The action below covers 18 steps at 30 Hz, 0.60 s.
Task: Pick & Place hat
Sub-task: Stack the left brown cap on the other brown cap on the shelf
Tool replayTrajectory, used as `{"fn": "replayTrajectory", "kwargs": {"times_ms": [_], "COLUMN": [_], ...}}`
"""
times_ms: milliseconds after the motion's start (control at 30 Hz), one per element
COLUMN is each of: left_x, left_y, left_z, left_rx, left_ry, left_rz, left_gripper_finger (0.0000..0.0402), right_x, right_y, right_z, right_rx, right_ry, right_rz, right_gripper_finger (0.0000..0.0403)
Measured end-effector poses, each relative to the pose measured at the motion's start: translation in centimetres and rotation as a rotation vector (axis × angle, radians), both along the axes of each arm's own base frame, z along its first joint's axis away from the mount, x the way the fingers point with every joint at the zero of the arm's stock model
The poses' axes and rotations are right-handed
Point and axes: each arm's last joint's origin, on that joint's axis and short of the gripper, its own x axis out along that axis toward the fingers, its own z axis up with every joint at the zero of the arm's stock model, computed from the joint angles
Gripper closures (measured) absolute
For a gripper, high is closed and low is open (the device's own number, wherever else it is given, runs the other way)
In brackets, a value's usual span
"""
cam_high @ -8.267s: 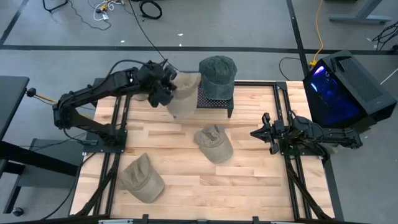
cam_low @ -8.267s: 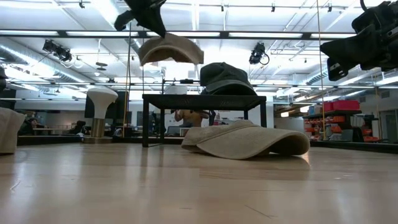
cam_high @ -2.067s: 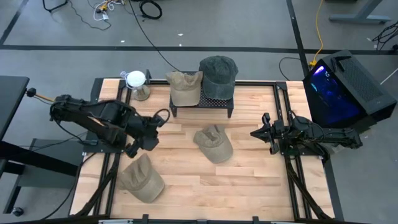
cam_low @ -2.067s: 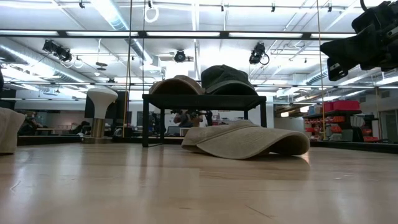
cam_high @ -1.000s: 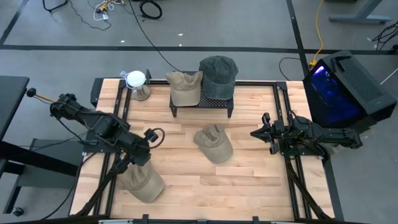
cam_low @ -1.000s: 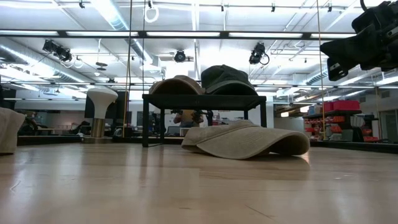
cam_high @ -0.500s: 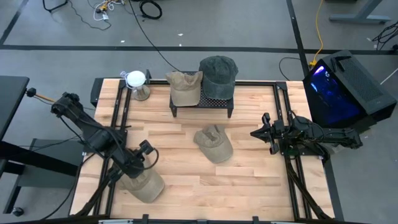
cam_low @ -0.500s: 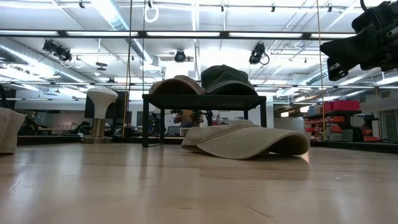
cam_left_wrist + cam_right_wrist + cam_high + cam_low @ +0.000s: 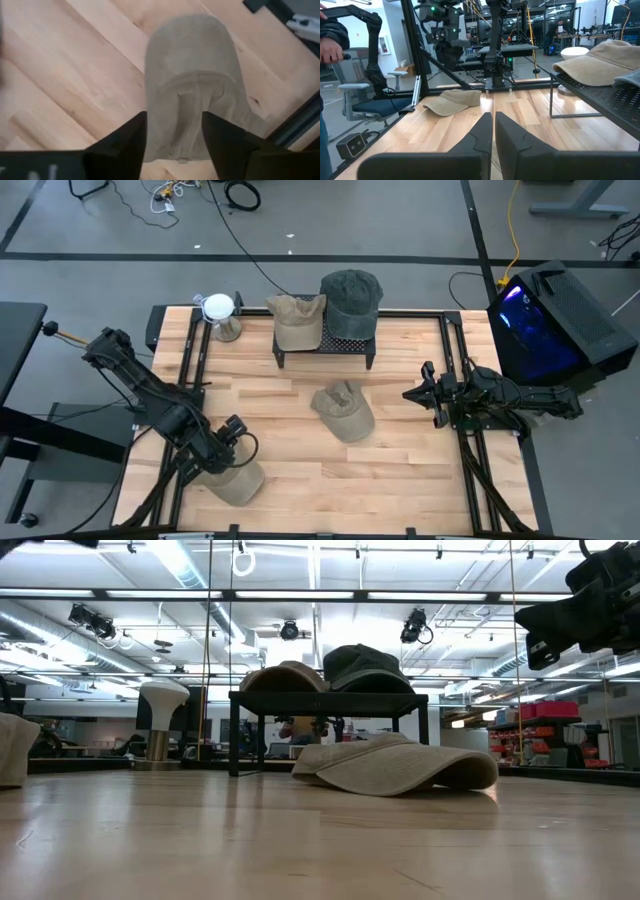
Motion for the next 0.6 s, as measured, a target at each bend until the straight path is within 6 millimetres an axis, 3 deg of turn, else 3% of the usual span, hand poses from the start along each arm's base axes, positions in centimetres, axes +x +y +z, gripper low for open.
{"fn": "replayTrajectory", "kwargs": {"times_ms": [267, 600], "left_x": [-1.1, -2.1], "left_y": [-1.0, -2.0], "left_z": [-2.5, -5.2], "left_rx": [-0.017, -0.065], "left_ry": [0.035, 0.043], "left_rz": [0.039, 0.074], "left_gripper_finger": [0.0152, 0.0164], "right_x": [0.0, 0.0], "right_y": [0.0, 0.0], "right_z": [0.0, 0.0], "right_rx": [0.0, 0.0], "right_ry": [0.0, 0.0], "right_rz": [0.0, 0.0], "right_gripper_finger": [0.0378, 0.0378]}}
